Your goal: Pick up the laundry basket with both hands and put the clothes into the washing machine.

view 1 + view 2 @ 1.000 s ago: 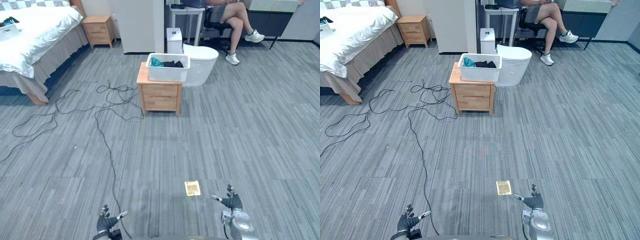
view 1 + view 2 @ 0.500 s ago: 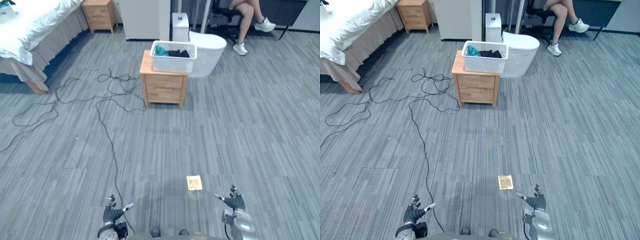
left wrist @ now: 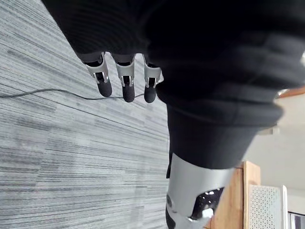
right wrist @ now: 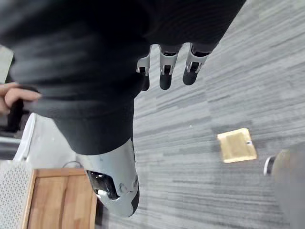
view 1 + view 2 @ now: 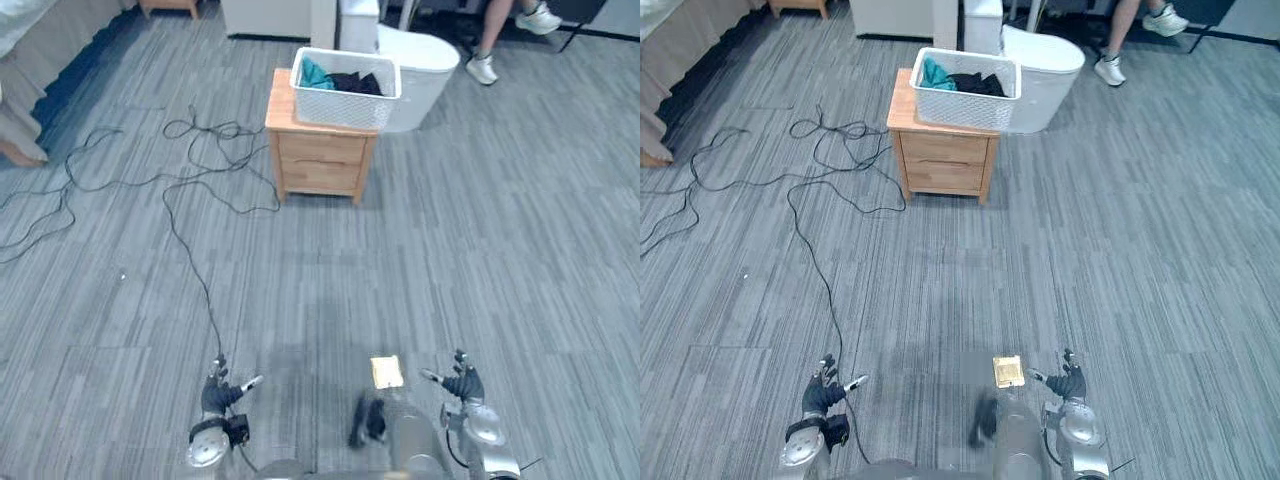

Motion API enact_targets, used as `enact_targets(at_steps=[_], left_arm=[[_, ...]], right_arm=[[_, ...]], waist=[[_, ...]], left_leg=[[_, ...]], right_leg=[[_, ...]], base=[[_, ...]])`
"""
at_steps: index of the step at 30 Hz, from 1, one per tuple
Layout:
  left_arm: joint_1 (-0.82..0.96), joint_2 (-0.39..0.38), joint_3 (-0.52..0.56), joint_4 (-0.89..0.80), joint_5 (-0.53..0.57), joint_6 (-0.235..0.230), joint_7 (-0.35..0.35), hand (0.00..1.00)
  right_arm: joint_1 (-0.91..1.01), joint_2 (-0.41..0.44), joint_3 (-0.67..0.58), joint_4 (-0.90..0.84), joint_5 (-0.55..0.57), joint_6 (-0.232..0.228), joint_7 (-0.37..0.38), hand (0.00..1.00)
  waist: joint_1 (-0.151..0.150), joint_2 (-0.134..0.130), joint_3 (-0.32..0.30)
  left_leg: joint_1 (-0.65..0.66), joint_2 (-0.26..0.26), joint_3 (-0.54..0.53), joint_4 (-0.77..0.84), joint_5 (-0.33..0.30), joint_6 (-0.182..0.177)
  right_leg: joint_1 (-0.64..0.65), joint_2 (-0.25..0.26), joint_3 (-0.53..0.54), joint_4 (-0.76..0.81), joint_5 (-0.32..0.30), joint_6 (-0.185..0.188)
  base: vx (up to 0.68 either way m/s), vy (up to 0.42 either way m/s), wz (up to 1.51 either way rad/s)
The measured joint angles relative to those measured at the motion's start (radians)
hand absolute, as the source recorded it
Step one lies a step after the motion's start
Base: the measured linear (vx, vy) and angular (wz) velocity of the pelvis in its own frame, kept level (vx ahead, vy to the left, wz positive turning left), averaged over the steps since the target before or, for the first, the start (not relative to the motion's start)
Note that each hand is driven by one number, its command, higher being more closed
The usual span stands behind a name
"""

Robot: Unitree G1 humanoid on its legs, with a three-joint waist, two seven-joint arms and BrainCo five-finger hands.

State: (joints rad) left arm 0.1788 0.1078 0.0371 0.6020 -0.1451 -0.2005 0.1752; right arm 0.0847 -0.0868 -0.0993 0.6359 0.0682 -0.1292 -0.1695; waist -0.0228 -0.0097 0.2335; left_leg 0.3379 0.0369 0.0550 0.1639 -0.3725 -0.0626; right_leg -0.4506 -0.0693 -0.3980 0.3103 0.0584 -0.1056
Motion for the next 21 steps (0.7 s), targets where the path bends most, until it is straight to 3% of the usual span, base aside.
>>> enact_targets(at_steps=[1,2,3,4,5,6,7,8,10,11,13,14,15,16,17,18,19,20,21], left_arm=[[-0.009,-0.012,-0.001,0.022,0.0,0.001,0.001,0.0],[-0.015,-0.019,-0.003,0.038,0.0,0.002,-0.001,0.0],[-0.016,-0.024,-0.006,0.04,0.0,0.003,-0.003,0.0],[-0.017,-0.038,-0.001,0.042,0.0,0.005,-0.002,0.0],[-0.016,-0.049,0.006,0.045,0.0,0.005,-0.002,0.0],[-0.017,-0.047,0.008,0.048,0.0,0.005,-0.002,0.0],[-0.017,-0.045,0.014,0.05,0.0,0.005,-0.001,0.0],[-0.014,-0.046,0.013,0.047,-0.001,0.004,-0.001,0.0],[0.001,-0.047,0.013,0.025,-0.001,-0.004,-0.002,0.0],[0.003,-0.044,0.014,0.025,-0.001,-0.003,-0.001,0.0],[0.007,-0.043,0.014,0.024,-0.001,-0.002,-0.001,0.0],[0.007,-0.047,0.016,0.023,-0.001,0.0,0.0,0.0],[0.019,-0.052,0.015,0.019,-0.001,0.0,0.0,0.0],[0.025,-0.055,0.015,0.017,-0.001,0.0,0.0,0.0],[0.029,-0.052,0.016,0.019,-0.001,0.001,0.001,0.0],[0.026,-0.041,0.018,0.019,0.0,0.003,0.0,0.0],[0.024,-0.036,0.021,0.019,0.0,0.004,0.0,0.0],[0.025,-0.043,0.024,0.02,0.0,0.009,0.0,0.0],[0.027,-0.043,0.022,0.03,0.0,0.01,0.0,0.0]], right_arm=[[0.004,-0.005,0.0,0.001,-0.001,0.001,0.0,0.0],[-0.007,0.002,0.003,-0.009,-0.001,0.002,0.001,0.0],[-0.008,0.005,0.013,-0.023,-0.001,0.002,0.004,0.0],[-0.014,-0.001,0.039,-0.043,-0.002,0.001,0.017,0.0],[-0.031,-0.006,0.065,-0.044,-0.002,0.0,0.02,0.0],[-0.041,-0.002,0.078,-0.041,-0.002,-0.001,0.02,0.0],[-0.058,0.007,0.093,-0.039,0.0,-0.005,0.019,0.0],[-0.07,0.016,0.095,-0.034,0.0,-0.017,0.018,0.0],[-0.086,0.018,0.098,-0.031,0.0,-0.022,0.018,0.0],[-0.098,0.018,0.098,-0.027,0.0,-0.02,0.017,0.0],[-0.096,0.018,0.099,-0.018,-0.001,-0.02,0.016,0.0],[-0.093,0.018,0.09,-0.005,-0.001,-0.019,0.012,0.0],[-0.09,0.017,0.085,0.0,-0.001,-0.019,0.003,0.0],[-0.084,0.015,0.083,0.0,-0.001,-0.019,-0.004,0.0],[-0.075,0.013,0.079,0.01,-0.001,-0.018,-0.007,0.0],[-0.06,0.03,0.08,0.013,-0.001,-0.018,-0.006,0.0],[-0.053,0.031,0.078,0.011,-0.002,-0.019,-0.006,0.0],[-0.052,0.031,0.077,0.013,-0.002,-0.019,-0.006,0.0],[-0.045,0.036,0.076,0.017,-0.003,-0.018,-0.005,0.0]], waist=[[-0.002,0.013,0.0],[-0.001,0.032,0.001],[-0.005,0.032,0.002],[-0.002,0.04,0.009],[0.013,0.055,0.022],[0.017,0.054,0.028],[0.043,0.039,0.043],[0.058,0.022,0.05],[0.067,0.011,0.058],[0.07,0.012,0.059],[0.087,0.005,0.064],[0.095,-0.001,0.067],[0.094,0.005,0.063],[0.093,0.014,0.057],[0.095,0.008,0.051],[0.097,-0.038,0.03],[0.094,-0.05,0.021],[0.094,-0.05,0.021],[0.093,-0.05,0.022]], left_leg=[[0.003,0.017,0.006,0.033,-0.003,-0.008],[-0.053,0.048,0.035,0.168,0.033,-0.071],[-0.104,0.059,0.052,0.273,0.079,-0.108],[-0.217,0.093,0.077,0.525,0.248,-0.129],[-0.314,0.155,0.093,0.785,0.309,-0.141],[-0.356,0.179,0.113,0.891,0.285,-0.11],[-0.42,0.203,0.146,1.012,0.233,-0.062],[-0.475,0.209,0.177,1.024,0.202,-0.022],[-0.589,0.21,0.2,0.936,0.178,0.013],[-0.649,0.209,0.199,0.807,0.173,0.021],[-0.685,0.199,0.207,0.573,0.175,0.018],[-0.688,0.176,0.193,0.35,0.2,-0.005],[-0.673,0.159,0.183,0.144,0.259,-0.031],[-0.672,0.16,0.174,0.081,0.295,-0.029],[-0.667,0.156,0.154,0.097,0.432,0.023],[-0.683,0.11,0.164,0.145,0.397,0.064],[-0.689,0.096,0.166,0.169,0.371,0.078],[-0.675,0.074,0.174,0.209,0.314,0.087],[-0.629,0.046,0.18,0.23,0.267,0.108]], right_leg=[[-0.005,0.004,-0.001,0.055,-0.006,-0.012],[-0.006,0.018,-0.008,0.108,-0.071,-0.022],[0.003,0.021,-0.006,0.112,-0.096,-0.021],[0.057,0.048,0.01,0.074,-0.12,-0.023],[0.154,0.099,0.031,-0.004,-0.121,-0.024],[0.205,0.119,0.051,-0.036,-0.123,-0.027],[0.302,0.137,0.095,-0.093,-0.129,-0.036],[0.391,0.134,0.133,-0.153,-0.13,-0.036],[0.491,0.124,0.178,-0.235,-0.142,-0.018],[0.53,0.118,0.196,-0.265,-0.152,0.002],[0.57,0.102,0.216,-0.28,-0.174,0.038],[0.605,0.085,0.229,-0.287,-0.194,0.068],[0.644,0.08,0.232,-0.301,-0.219,0.109],[0.657,0.082,0.233,-0.302,-0.236,0.133],[0.694,0.067,0.238,-0.293,-0.273,0.172],[0.688,0.017,0.228,-0.247,-0.316,0.185],[0.669,-0.007,0.22,-0.191,-0.332,0.203],[0.624,-0.049,0.21,-0.035,-0.348,0.231],[0.552,-0.098,0.213,0.199,-0.34,0.235]], base=[[0.85,-0.204,0.17],[0.7,-0.184,-0.03],[0.71,-0.22,-0.18],[0.71,-0.204,-0.4],[0.7,-0.172,-0.59],[0.65,-0.104,-0.81],[0.58,-0.054,-0.83],[0.56,-0.039,-0.77],[0.51,0.032,-0.61],[0.58,0.132,-0.54],[0.47,0.175,-0.4],[0.49,0.234,-0.29],[0.5,0.255,-0.18],[0.54,0.32,-0.1],[0.55,0.351,0.0],[0.56,0.34,0.05],[0.55,0.288,0.15],[0.63,0.344,0.08],[0.61,0.352,0.07]])
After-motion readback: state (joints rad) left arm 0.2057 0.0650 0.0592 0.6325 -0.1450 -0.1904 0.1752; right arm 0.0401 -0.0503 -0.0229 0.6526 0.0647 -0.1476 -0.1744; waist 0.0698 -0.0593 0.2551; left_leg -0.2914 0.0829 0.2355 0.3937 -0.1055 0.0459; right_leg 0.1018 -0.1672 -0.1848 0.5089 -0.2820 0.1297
